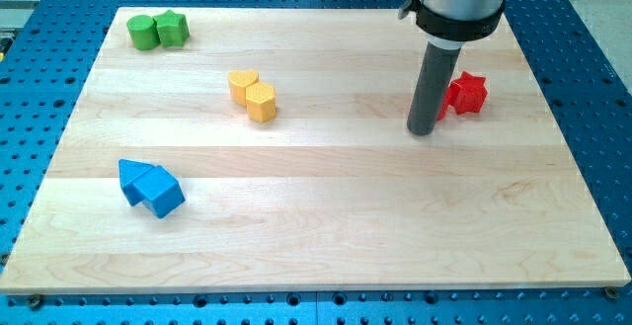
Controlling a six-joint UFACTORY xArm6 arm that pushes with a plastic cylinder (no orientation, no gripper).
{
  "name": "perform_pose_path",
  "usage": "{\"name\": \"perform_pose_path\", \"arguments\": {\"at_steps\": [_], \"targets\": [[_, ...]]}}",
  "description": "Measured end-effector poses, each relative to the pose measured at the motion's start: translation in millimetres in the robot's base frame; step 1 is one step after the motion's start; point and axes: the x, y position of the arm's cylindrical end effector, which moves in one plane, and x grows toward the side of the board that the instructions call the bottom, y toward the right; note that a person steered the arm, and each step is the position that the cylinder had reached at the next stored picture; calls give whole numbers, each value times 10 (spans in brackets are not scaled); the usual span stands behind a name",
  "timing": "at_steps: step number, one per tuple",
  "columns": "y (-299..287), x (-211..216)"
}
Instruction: Put the red circle below the red star
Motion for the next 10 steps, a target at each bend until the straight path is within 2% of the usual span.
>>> {"name": "perform_pose_path", "arguments": {"at_steps": [2, 4, 5, 6, 7, 8, 10], "targets": [[0, 103], [-229, 652], [82, 1227], [692, 1285], [979, 580], [789, -152], [192, -711]]}}
